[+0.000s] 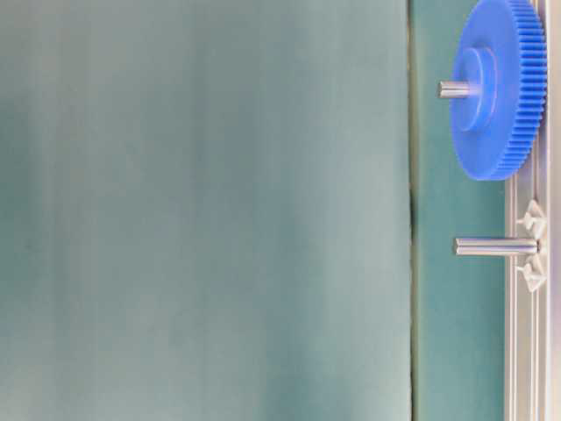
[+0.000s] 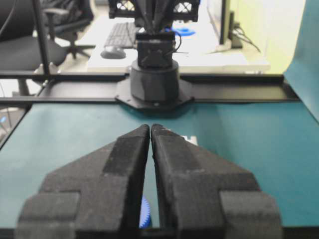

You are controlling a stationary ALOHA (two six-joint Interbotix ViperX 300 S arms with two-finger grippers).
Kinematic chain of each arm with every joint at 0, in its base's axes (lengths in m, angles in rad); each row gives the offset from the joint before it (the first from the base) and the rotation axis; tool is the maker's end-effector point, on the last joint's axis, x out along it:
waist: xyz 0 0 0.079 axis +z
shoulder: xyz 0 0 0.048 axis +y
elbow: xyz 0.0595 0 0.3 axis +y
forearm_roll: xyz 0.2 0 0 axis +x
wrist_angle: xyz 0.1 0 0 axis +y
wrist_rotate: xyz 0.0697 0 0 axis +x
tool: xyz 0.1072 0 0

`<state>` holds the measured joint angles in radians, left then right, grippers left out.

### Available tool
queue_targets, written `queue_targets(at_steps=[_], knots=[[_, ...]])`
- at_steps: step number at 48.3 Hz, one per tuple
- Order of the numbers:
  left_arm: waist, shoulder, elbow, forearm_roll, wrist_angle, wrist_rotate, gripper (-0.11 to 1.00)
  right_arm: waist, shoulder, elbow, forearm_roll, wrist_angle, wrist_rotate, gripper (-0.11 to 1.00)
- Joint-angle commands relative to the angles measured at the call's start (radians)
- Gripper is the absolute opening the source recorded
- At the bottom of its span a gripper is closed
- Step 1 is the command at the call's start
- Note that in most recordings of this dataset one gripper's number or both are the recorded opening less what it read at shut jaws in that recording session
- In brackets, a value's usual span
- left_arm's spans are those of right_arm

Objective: Find the location of the shaft and insert the small gear.
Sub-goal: 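Move the left gripper toward the loose small blue gear, then lower the left gripper over the small blue gear and grasp its hub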

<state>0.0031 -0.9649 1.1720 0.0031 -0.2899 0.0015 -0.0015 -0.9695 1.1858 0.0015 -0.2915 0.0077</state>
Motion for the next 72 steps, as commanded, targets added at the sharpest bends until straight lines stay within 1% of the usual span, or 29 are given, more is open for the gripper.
queue_targets(at_steps=[1, 3, 7, 9, 13, 17, 21, 24, 31, 36, 47, 51, 53, 57, 60, 65, 67, 70, 72], knots=[[-0.020, 0.008, -0.023, 0.009, 0.000, -0.043, 0.11, 0.003, 0.009, -0.011, 0.003, 0.002, 0.002, 0.16], [-0.021, 0.008, -0.038, 0.009, 0.014, -0.054, 0.09, 0.002, 0.005, -0.005, 0.011, 0.038, 0.003, 0.15], [-0.028, 0.026, -0.075, 0.012, 0.069, -0.058, 0.00, 0.002, 0.000, -0.006, 0.025, 0.163, 0.015, 0.04], [-0.032, 0.043, -0.097, 0.012, 0.104, -0.057, -0.01, 0.002, -0.003, -0.011, 0.026, 0.224, 0.025, 0.02], [-0.041, 0.089, -0.150, 0.012, 0.179, -0.061, -0.01, -0.003, -0.008, -0.032, 0.025, 0.321, 0.035, 0.01], [-0.057, 0.158, -0.210, 0.014, 0.268, -0.066, -0.01, -0.011, -0.009, -0.055, 0.025, 0.393, 0.035, 0.01], [-0.075, 0.225, -0.250, 0.014, 0.345, -0.066, -0.01, -0.032, -0.006, -0.071, 0.025, 0.451, 0.035, 0.01], [-0.089, 0.273, -0.267, 0.014, 0.376, -0.069, -0.01, -0.046, -0.005, -0.074, 0.025, 0.474, 0.035, 0.01], [-0.117, 0.377, -0.298, 0.012, 0.371, -0.072, -0.01, -0.061, -0.005, -0.075, 0.021, 0.494, 0.034, 0.01], [-0.123, 0.457, -0.324, 0.012, 0.380, -0.071, -0.01, -0.066, -0.003, -0.077, 0.023, 0.520, 0.034, 0.01], [-0.124, 0.588, -0.387, 0.014, 0.396, -0.063, 0.00, -0.067, -0.003, -0.084, 0.021, 0.606, 0.034, 0.01], [-0.124, 0.629, -0.402, 0.014, 0.397, -0.061, 0.02, -0.067, -0.003, -0.084, 0.021, 0.626, 0.034, 0.01], [-0.124, 0.644, -0.410, 0.012, 0.397, -0.060, 0.06, -0.067, -0.003, -0.084, 0.021, 0.632, 0.034, 0.01], [-0.124, 0.675, -0.420, 0.012, 0.397, -0.060, 0.22, -0.067, -0.003, -0.081, 0.023, 0.643, 0.034, 0.01], [-0.124, 0.703, -0.426, 0.012, 0.397, -0.061, 0.39, -0.067, -0.003, -0.081, 0.021, 0.646, 0.034, 0.01], [-0.124, 0.756, -0.442, 0.014, 0.397, -0.061, 0.71, -0.067, -0.003, -0.078, 0.021, 0.647, 0.034, 0.01], [-0.124, 0.781, -0.448, 0.014, 0.399, -0.064, 0.81, -0.067, -0.003, -0.077, 0.021, 0.647, 0.034, 0.01], [-0.124, 0.828, -0.466, 0.014, 0.402, -0.067, 0.91, -0.067, -0.003, -0.075, 0.021, 0.647, 0.034, 0.01], [-0.127, 0.854, -0.477, 0.014, 0.403, -0.067, 0.93, -0.067, -0.005, -0.074, 0.021, 0.647, 0.034, 0.01]])
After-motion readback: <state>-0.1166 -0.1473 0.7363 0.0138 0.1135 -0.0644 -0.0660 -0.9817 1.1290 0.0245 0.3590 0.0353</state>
